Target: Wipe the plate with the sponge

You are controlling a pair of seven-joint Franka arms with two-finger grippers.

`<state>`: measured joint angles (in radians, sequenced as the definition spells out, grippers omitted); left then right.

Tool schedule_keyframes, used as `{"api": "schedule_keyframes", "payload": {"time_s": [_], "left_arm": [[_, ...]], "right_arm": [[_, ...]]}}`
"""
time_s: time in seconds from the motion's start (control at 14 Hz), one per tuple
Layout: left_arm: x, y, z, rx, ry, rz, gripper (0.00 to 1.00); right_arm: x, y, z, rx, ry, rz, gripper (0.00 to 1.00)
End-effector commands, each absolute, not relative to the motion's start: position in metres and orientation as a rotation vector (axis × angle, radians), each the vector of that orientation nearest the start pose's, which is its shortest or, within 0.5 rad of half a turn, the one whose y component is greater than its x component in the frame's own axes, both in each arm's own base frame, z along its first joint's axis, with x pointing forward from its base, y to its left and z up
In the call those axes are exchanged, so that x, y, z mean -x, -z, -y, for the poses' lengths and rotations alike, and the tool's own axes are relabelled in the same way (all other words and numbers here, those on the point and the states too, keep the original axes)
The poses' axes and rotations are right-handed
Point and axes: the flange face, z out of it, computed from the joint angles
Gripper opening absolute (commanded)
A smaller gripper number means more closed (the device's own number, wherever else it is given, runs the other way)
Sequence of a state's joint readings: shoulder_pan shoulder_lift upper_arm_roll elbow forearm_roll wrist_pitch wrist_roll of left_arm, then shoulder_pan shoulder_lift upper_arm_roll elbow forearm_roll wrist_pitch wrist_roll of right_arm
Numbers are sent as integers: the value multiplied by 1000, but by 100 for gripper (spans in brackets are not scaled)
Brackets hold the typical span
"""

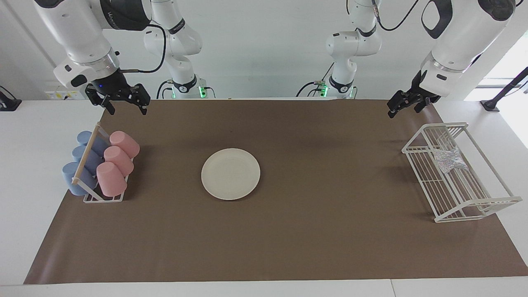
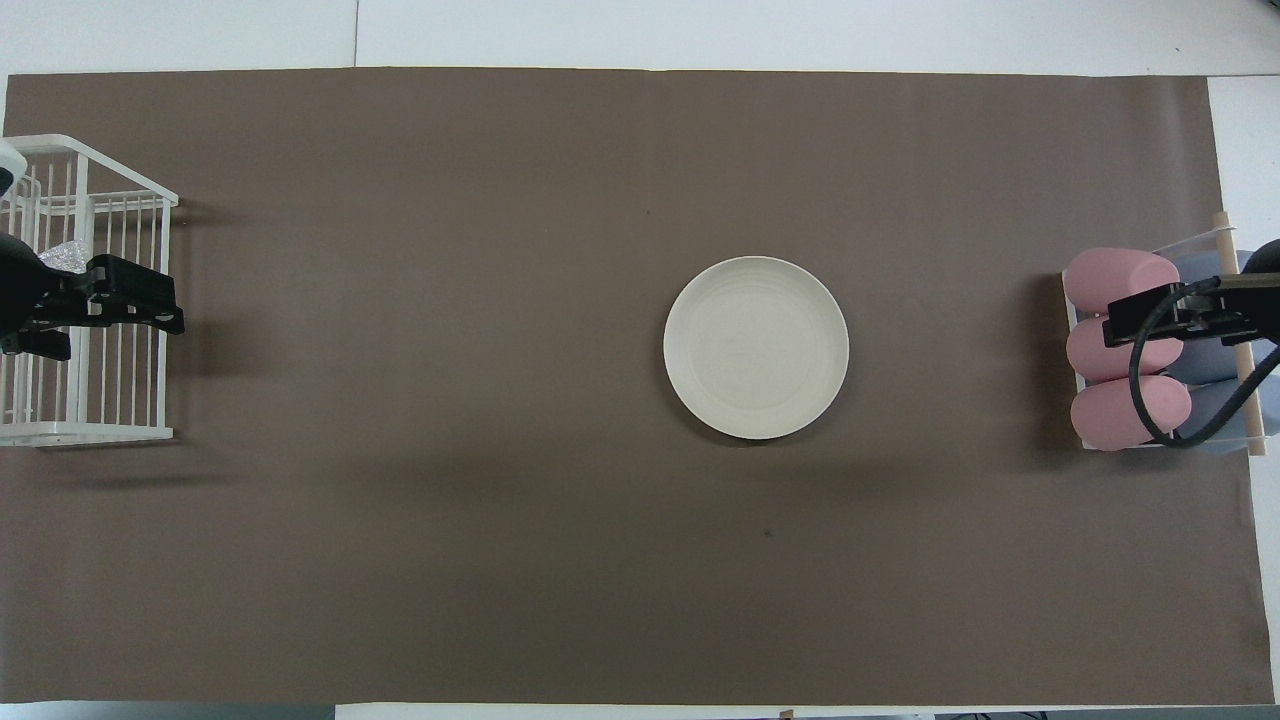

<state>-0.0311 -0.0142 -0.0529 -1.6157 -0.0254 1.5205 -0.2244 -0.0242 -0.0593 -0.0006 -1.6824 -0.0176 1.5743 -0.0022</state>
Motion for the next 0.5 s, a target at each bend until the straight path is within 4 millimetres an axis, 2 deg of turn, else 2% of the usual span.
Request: {"api": "schedule_keyframes", "payload": {"time_s": [0.0, 0.43], "left_arm": [[-539, -610, 45, 3155, -131, 232, 100], [-539, -610, 44, 3155, -131, 234, 100]], "right_arm": [[-530, -607, 20, 3174, -93, -72, 100], [-532, -608, 11, 3171, -73, -53, 100]]}}
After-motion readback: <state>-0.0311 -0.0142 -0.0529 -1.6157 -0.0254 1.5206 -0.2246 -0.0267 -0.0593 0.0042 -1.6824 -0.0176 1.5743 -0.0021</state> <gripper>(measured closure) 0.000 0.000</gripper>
